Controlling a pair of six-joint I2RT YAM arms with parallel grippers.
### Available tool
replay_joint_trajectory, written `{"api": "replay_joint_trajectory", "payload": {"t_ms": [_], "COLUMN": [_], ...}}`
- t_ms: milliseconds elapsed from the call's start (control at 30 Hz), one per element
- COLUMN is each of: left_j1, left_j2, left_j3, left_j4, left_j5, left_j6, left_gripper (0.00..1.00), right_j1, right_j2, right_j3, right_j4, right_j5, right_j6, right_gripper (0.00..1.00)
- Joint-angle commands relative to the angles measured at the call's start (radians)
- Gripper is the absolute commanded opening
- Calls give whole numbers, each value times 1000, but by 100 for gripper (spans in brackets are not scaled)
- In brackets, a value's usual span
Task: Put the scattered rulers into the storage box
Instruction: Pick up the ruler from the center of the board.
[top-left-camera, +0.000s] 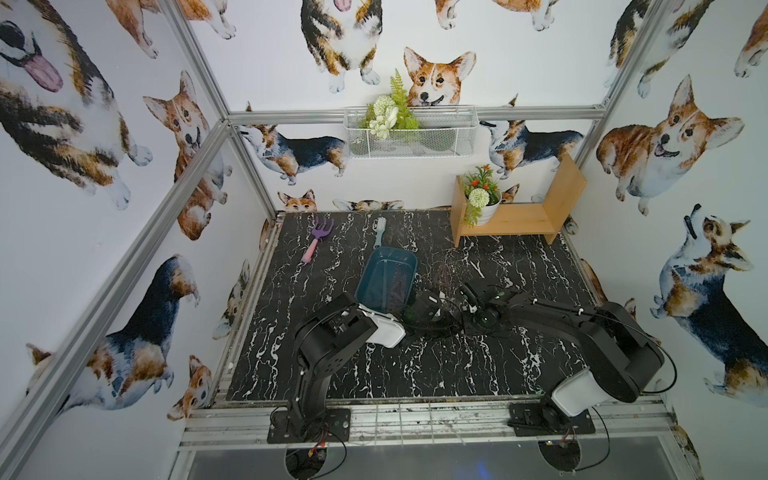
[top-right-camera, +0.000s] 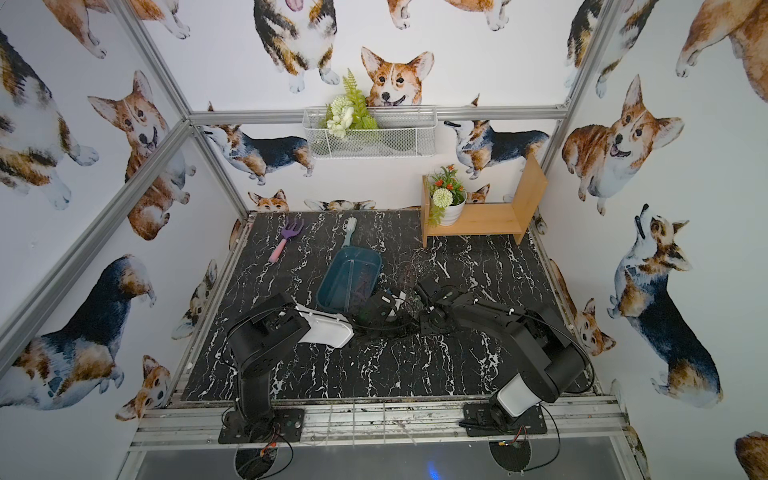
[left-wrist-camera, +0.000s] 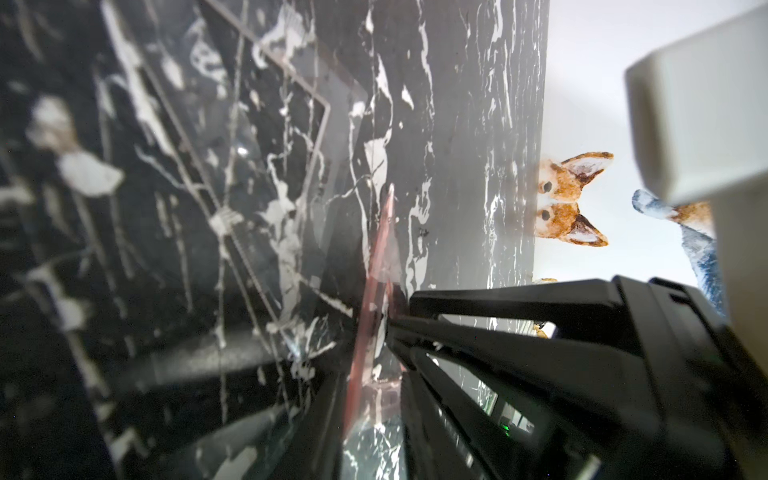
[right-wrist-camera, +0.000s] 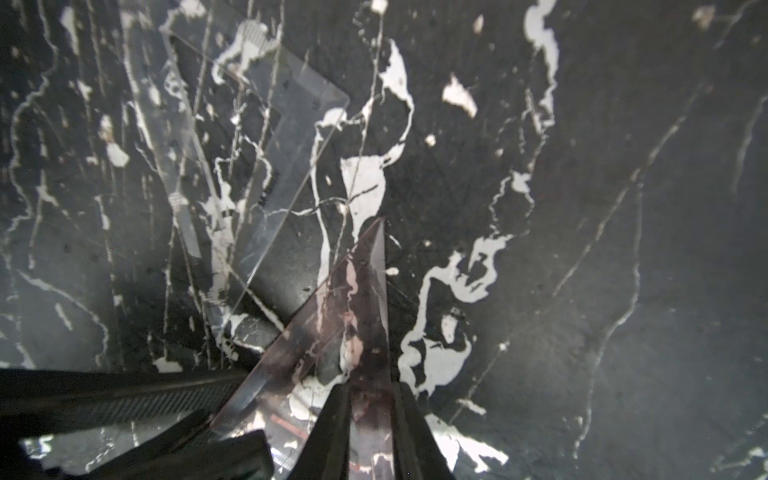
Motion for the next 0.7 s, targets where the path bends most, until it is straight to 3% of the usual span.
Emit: {"api": "replay_joint_trajectory", "payload": {"t_ms": [0, 200, 267, 433, 667], "left_j1": [-1, -1, 1, 10, 28], "left_j2": [10, 8, 1, -32, -104], "left_j3": [-5, -1, -1, -2, 54], "left_j4": [0, 1, -5, -26, -151], "left_j5": [17, 17, 16, 15, 25], "left_j6": [-26, -31, -31, -24, 48], "left_gripper": [23, 8, 0, 0, 0], "right_j1": [-9, -17, -19, -28, -71], "right_j2": [20, -19, -49, -175, -281], "right_j3": [-35, -21, -7, 50, 105], "right_j4": [-30, -47, -64, -128, -171], "right_j5": [7, 13, 26, 103, 128], "right_j6": [-12, -15, -14, -14, -50], "right_gripper": [24, 24, 30, 55, 62]}}
